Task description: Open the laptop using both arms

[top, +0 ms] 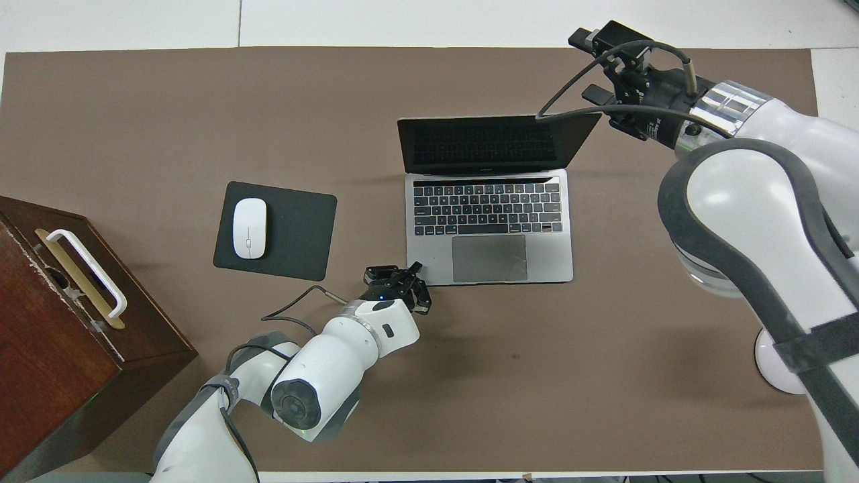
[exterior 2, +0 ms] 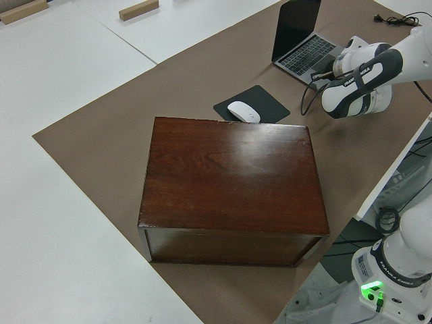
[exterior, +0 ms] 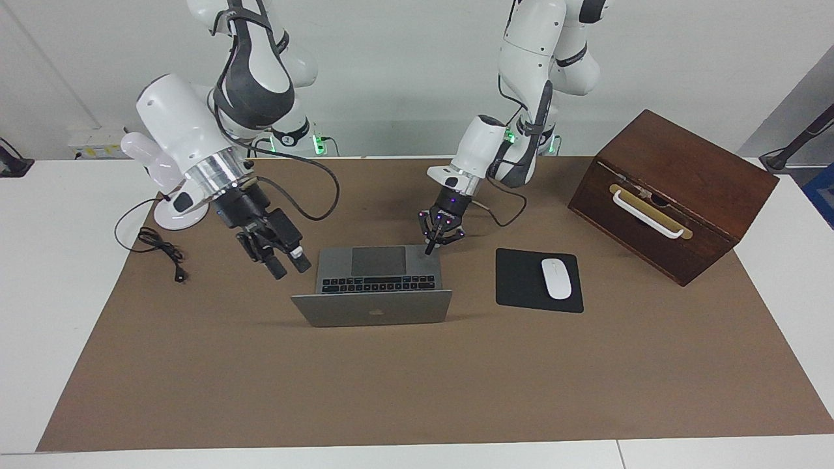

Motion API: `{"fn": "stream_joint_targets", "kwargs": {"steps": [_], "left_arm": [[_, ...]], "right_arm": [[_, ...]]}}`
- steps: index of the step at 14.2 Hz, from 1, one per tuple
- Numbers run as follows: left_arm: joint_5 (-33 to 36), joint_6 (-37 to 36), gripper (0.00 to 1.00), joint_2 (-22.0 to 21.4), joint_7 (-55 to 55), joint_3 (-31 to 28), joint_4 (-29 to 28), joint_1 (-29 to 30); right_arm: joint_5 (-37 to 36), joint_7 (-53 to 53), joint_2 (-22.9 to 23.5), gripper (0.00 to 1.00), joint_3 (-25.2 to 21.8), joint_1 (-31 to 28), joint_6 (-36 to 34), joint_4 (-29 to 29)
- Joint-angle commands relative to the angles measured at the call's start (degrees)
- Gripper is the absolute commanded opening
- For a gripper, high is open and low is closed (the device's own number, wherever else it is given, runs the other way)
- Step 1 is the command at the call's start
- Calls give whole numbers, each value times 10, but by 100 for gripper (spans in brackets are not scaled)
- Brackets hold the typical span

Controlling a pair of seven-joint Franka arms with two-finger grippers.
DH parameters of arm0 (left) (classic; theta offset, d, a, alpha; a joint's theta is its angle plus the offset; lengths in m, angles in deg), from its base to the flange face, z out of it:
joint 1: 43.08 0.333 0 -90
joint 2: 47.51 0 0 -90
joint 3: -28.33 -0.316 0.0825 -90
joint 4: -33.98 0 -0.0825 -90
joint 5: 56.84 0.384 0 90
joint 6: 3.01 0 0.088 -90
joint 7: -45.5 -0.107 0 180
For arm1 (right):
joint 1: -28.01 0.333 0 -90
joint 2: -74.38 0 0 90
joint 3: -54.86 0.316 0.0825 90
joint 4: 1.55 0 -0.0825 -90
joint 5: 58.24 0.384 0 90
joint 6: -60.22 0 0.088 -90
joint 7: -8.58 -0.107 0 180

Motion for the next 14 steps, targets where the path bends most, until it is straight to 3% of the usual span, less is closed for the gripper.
{"fn": "stream_joint_targets", "kwargs": {"steps": [1, 4, 14], "left_arm": [[13, 0, 0, -19, 46, -2, -2, -1], [13, -53, 0, -41, 61, -2, 3, 0], [8, -454, 0, -114, 73, -4, 156, 23]], "right_arm": [[-87, -3, -13, 100, 4, -28, -62, 7], [-203, 11, -13, 100, 4, -48, -123, 32], [-417, 243, -13, 100, 1, -92, -143, 56]]}}
